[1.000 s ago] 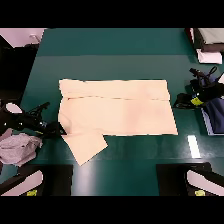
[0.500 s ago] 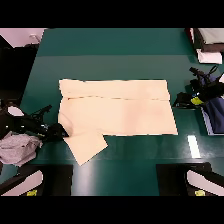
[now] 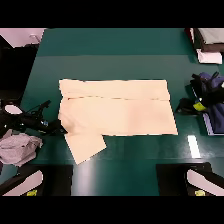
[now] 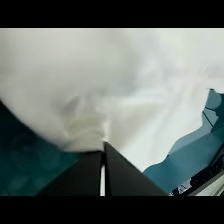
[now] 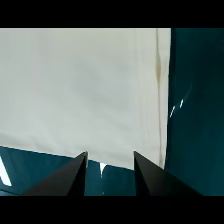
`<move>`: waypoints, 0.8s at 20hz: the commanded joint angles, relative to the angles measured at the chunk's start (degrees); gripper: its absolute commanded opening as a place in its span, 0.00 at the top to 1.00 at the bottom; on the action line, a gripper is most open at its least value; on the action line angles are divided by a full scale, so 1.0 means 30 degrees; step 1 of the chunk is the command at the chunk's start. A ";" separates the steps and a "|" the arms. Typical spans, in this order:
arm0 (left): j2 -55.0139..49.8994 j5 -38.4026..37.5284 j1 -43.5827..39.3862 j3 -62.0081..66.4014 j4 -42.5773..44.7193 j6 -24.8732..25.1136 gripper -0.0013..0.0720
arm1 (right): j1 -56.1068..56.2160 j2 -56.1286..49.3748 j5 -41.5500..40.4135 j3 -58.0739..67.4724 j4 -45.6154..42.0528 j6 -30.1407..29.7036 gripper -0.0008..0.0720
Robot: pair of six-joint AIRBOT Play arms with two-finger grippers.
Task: Fold the shirts.
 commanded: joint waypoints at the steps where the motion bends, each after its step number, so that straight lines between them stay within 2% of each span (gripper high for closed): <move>1: 0.0954 -0.0707 0.0007 0.0933 -0.0189 0.0357 0.95 | -0.2200 0.1144 -0.0240 -0.2871 -0.0117 -0.0641 0.51; 3: 0.1530 -0.0831 0.0007 0.1158 -0.0204 0.0357 0.95 | -0.4102 0.1362 -0.0918 -0.4546 -0.0044 -0.0831 0.51; 6: 0.1661 -0.1129 0.0007 0.1151 -0.0204 0.0357 0.95 | -0.5938 0.0568 -0.1290 -0.6280 0.1931 -0.2404 0.52; 13: 0.1661 -0.1260 0.0007 0.1151 -0.0197 0.0350 0.95 | -0.6076 -0.1304 -0.1836 -0.6907 0.3191 -0.2703 0.54; 15: 0.1661 -0.1311 0.0007 0.1151 -0.0197 0.0335 0.95 | -0.6076 -0.1435 -0.1690 -0.6907 0.3220 -0.2718 0.61; 16: 0.1661 -0.1406 0.0007 0.1151 -0.0197 0.0335 0.95 | -0.6076 -0.1297 -0.1596 -0.6907 0.3220 -0.3133 0.81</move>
